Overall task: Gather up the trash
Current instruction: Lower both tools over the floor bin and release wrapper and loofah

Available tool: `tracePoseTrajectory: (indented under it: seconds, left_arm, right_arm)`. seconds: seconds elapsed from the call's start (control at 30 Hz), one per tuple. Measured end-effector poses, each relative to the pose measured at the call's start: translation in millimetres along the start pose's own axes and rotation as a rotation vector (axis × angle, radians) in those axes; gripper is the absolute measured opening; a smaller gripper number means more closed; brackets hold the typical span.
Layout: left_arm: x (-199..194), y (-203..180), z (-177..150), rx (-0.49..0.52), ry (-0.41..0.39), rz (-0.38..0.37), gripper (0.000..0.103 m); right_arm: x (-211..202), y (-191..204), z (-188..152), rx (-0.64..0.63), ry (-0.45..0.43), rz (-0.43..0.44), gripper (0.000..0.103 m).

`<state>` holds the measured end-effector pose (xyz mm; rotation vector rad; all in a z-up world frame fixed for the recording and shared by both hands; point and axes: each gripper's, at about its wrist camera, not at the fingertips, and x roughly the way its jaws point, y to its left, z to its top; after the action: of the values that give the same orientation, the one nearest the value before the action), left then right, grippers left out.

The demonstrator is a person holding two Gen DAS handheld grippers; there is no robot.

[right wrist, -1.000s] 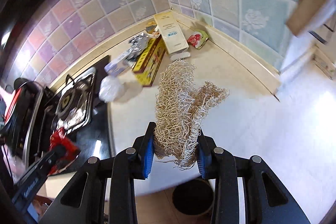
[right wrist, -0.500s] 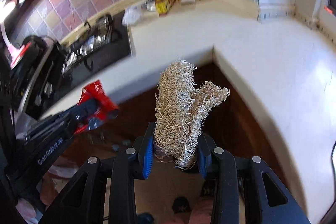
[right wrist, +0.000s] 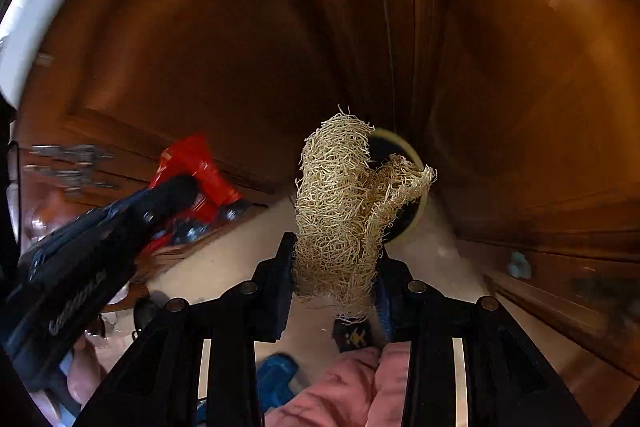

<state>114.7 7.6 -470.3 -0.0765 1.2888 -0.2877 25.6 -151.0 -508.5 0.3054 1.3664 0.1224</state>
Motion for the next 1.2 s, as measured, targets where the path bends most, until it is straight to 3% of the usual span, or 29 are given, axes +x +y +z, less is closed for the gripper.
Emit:
tracePoseTrajectory:
  seconds: [0.23,0.4,0.47,0.53,0.6,0.67,0.73,1.0,1.2]
  left_arm:
    - [101.9,20.6,-9.1,0.019,0.070,0.003,0.006]
    - [142.5,21.2,-3.7,0.062,0.083,-0.015,0.006]
    - [154.7,21.1,-0.8,0.086,0.095,-0.026,0.017]
    - [162.0,19.6,2.3,0.096,0.093,-0.013,0.032]
    - [166.6,15.0,3.3,0.095,0.096,-0.020,0.040]
    - [169.9,15.1,6.0,0.091,0.096,-0.019,0.063]
    - [168.9,16.9,8.7,0.087,0.082,-0.015,0.071]
    - [151.3,14.0,11.3,0.106,0.014,-0.002,0.073]
    - [139.3,10.6,9.5,0.118,-0.003,-0.028,0.081]
  right_arm:
    - [95.2,-41.4,-22.0,0.064,0.067,0.000,0.036]
    - [132.8,-57.0,-26.5,0.051,0.089,-0.027,0.038]
    - [139.7,-62.6,-25.4,0.049,0.091,-0.030,0.039]
    - [141.4,-68.9,-21.4,0.056,0.088,-0.027,0.042]
    - [141.0,-73.1,-22.2,0.062,0.077,-0.035,0.044]
    - [136.1,-70.2,-20.5,0.068,0.065,-0.042,0.049]
    - [125.5,-75.0,-34.3,0.074,0.048,-0.036,0.051]
    - [94.0,-75.5,-61.7,0.065,0.043,-0.015,0.052]
    - [72.8,-84.6,-53.9,0.091,0.055,-0.003,0.053]
